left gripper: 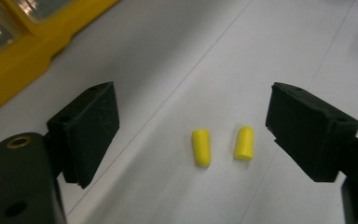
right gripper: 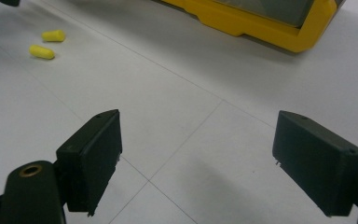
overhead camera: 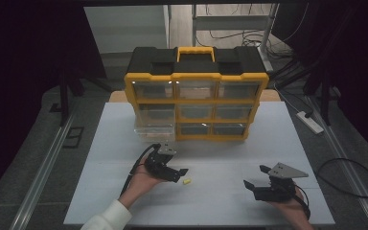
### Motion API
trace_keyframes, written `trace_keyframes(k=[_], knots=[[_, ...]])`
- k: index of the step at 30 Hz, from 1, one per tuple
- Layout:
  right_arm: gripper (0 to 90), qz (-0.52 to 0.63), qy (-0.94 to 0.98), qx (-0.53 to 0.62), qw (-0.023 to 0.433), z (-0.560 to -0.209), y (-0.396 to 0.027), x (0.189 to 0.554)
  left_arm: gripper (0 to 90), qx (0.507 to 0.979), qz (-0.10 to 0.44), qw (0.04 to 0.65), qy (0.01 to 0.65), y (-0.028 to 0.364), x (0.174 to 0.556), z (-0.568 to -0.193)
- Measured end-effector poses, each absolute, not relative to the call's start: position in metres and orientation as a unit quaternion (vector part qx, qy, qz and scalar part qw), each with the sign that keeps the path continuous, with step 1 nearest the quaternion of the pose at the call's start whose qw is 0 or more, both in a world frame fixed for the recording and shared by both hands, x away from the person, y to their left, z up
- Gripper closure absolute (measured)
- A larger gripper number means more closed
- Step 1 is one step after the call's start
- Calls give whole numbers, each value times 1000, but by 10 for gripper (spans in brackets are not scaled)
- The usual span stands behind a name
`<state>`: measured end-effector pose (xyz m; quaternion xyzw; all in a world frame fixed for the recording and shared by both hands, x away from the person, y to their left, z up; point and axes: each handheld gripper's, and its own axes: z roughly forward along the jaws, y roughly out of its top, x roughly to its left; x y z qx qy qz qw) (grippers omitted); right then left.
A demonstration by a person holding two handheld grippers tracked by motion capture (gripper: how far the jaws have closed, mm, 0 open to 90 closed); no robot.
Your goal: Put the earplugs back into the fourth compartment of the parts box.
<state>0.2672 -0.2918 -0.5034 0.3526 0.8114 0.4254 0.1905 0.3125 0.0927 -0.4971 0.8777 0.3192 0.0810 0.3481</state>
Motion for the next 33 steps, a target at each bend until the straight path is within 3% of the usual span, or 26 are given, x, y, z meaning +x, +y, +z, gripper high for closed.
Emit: trace_keyframes(k=[16, 27, 30, 33], knots=[[168, 417, 817, 347, 193, -504, -291, 267, 331, 903, 64, 293, 308, 82, 321, -515], [169, 413, 819, 347, 195, -505, -291, 268, 618, 915, 61, 274, 289, 75, 318, -520], [170, 411, 819, 348, 196, -505, -291, 268, 778, 917, 57, 274, 284, 75, 317, -520], [171, 410, 820, 348, 197, -505, -291, 268, 785, 917, 64, 277, 278, 75, 315, -518]])
